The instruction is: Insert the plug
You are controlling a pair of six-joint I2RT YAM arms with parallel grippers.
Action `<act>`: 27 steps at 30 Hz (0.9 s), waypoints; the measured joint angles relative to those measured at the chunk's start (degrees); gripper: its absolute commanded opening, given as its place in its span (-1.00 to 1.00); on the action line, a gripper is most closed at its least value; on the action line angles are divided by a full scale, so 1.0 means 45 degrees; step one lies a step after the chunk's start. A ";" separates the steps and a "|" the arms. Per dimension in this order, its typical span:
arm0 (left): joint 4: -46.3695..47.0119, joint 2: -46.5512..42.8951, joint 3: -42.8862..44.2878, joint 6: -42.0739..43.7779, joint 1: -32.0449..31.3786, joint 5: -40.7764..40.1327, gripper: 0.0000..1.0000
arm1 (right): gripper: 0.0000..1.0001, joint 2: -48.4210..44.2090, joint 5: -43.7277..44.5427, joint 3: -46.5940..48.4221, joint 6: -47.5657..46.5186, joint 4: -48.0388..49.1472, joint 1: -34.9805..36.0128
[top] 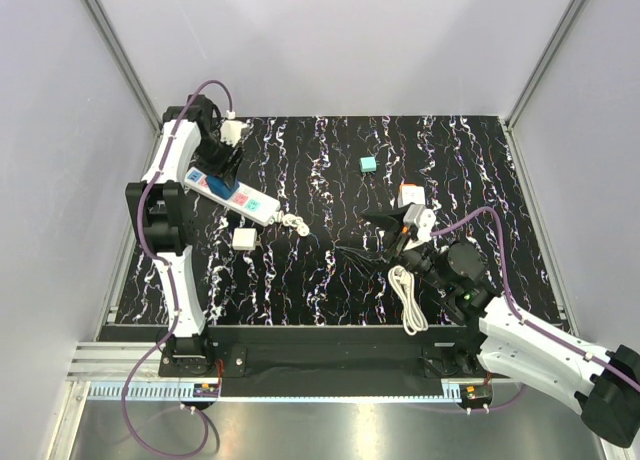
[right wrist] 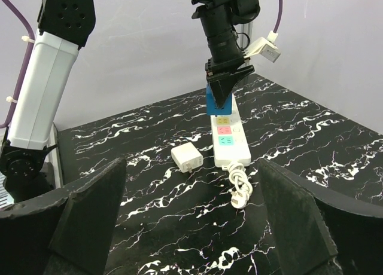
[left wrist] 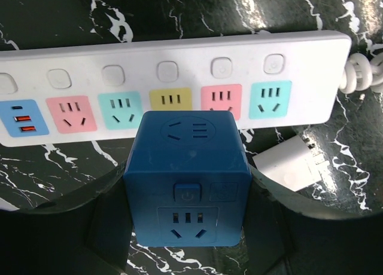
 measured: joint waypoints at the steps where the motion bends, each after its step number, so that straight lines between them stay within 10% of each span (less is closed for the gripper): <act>1: 0.0019 0.0092 0.0078 0.0039 0.0044 0.0000 -1.00 | 0.94 0.0019 0.0015 -0.0029 0.0000 0.0024 0.0000; 27: 0.1137 0.0680 -0.0350 0.0253 0.0262 0.0253 -1.00 | 0.95 0.0112 0.0267 -0.0126 -0.0063 0.0248 0.0000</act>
